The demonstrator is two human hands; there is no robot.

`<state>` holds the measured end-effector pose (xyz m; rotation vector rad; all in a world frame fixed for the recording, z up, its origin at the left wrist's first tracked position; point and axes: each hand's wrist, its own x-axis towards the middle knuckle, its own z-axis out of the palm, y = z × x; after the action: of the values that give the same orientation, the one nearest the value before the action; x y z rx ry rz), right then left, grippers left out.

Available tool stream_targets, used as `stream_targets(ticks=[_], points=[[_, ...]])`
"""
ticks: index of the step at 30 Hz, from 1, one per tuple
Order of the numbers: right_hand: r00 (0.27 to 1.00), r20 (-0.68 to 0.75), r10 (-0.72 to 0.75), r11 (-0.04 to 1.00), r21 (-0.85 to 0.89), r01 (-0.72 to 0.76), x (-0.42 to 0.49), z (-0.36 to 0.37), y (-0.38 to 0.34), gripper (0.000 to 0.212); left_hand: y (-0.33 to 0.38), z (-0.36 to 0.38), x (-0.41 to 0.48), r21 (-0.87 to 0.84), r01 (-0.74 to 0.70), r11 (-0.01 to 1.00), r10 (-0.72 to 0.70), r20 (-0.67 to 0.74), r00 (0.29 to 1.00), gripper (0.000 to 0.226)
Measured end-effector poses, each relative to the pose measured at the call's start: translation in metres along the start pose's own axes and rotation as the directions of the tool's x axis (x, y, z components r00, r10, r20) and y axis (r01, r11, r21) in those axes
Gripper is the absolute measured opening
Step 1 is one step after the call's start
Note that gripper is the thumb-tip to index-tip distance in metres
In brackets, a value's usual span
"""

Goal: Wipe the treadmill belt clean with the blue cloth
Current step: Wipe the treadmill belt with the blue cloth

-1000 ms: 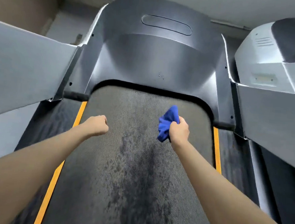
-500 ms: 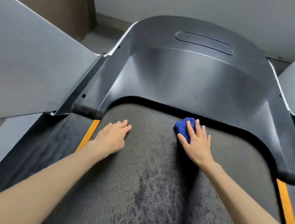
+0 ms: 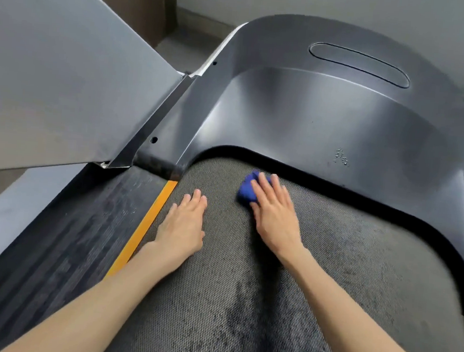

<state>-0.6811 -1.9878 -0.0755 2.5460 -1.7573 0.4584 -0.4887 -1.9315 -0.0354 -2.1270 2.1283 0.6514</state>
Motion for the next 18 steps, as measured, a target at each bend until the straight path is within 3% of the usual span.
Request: stream_targets(ticks=[1,2,3,4,6,8,9,10,12,13,14,15,17,18], points=[[0.962,-0.047,0.27,0.961,0.073,-0.266,0.005,-0.001,0.011,0.047,0.001,0.002,-0.001,-0.025,0.003,1.0,-0.003,-0.002,1.0,0.077],[0.873,-0.058,0.485,0.868,0.151,-0.473,0.008,-0.001,0.011,0.047,0.001,0.003,-0.001,-0.047,0.003,0.999,-0.003,0.005,1.0,0.077],[0.825,-0.068,0.562,0.819,0.191,-0.542,0.009,0.0,0.001,0.047,0.001,0.003,0.0,-0.063,0.006,0.998,-0.005,0.018,1.0,0.077],[0.859,-0.088,0.503,0.856,0.189,-0.482,0.007,0.003,-0.014,0.048,0.001,0.001,0.001,-0.071,0.009,0.997,-0.007,0.03,1.0,0.077],[0.989,-0.019,0.149,0.971,0.19,-0.143,-0.001,0.01,-0.047,0.05,0.0,-0.001,0.002,-0.052,0.012,0.999,-0.011,0.026,1.0,0.077],[0.975,0.063,-0.215,0.963,0.178,0.201,-0.001,0.014,-0.049,0.049,0.003,-0.001,0.0,-0.023,0.016,1.0,-0.016,0.013,1.0,0.077],[0.953,0.075,-0.294,0.943,0.184,0.276,0.009,0.013,-0.039,0.048,0.005,-0.002,-0.001,-0.011,0.021,1.0,-0.021,0.011,1.0,0.077],[0.959,0.073,-0.274,0.949,0.181,0.257,0.019,0.013,-0.031,0.045,0.008,-0.003,-0.003,-0.002,0.024,1.0,-0.024,0.012,1.0,0.077],[0.995,0.075,0.067,0.976,0.202,-0.081,0.037,0.011,-0.023,0.044,0.01,-0.006,-0.002,0.002,0.031,1.0,-0.031,0.026,0.999,0.079],[0.953,0.071,0.294,0.923,0.236,-0.303,0.042,0.01,-0.027,0.046,0.011,-0.008,0.0,0.005,0.035,0.999,-0.035,0.041,0.999,0.079],[0.908,0.064,0.415,0.871,0.26,-0.417,0.042,0.01,-0.038,0.048,0.011,-0.011,0.001,0.012,0.038,0.999,-0.039,0.055,0.998,0.079],[0.916,0.025,0.4,0.882,0.263,-0.392,0.038,0.012,-0.052,0.049,0.011,-0.014,0.002,0.019,0.037,0.999,-0.038,0.07,0.997,0.079],[0.998,0.051,0.044,0.965,0.255,-0.056,0.016,0.018,-0.074,0.049,0.008,-0.018,0.002,0.03,0.027,0.999,-0.03,0.094,0.995,0.075],[0.989,0.051,-0.139,0.956,0.266,0.121,0.008,0.019,-0.072,0.048,0.008,-0.019,0.002,0.037,0.021,0.999,-0.025,0.103,0.994,0.075]])
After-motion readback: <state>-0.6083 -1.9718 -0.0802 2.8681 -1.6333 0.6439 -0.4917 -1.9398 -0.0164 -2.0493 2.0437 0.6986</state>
